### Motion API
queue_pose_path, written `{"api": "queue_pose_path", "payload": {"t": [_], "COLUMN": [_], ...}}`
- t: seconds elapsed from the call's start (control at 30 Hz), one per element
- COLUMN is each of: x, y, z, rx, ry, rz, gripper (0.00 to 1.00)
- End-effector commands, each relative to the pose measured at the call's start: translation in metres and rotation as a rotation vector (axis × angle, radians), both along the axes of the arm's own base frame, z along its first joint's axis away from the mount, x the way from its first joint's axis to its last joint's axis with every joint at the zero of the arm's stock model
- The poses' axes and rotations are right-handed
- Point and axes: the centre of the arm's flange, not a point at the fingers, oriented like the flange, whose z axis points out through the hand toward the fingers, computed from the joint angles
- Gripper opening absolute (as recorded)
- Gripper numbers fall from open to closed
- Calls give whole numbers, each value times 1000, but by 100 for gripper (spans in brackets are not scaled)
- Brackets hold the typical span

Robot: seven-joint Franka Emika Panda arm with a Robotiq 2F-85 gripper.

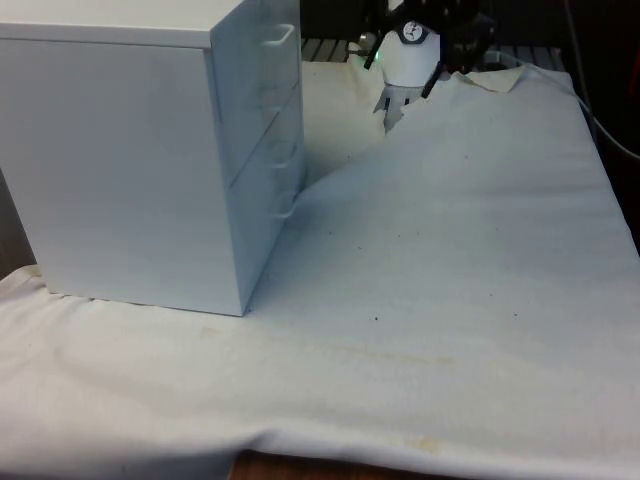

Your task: Open the drawer, then close it.

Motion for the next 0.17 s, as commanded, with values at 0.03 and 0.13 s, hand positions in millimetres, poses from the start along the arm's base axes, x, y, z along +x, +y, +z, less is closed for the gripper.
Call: {"api": "queue_pose_path", "payload": {"t": [0.03,0.13], "x": [1,0], "y": [0,0], "z": [0,0], "rx": [7,4], "ry": [1,0], "rz": [3,2], "gripper": [80,99]}}
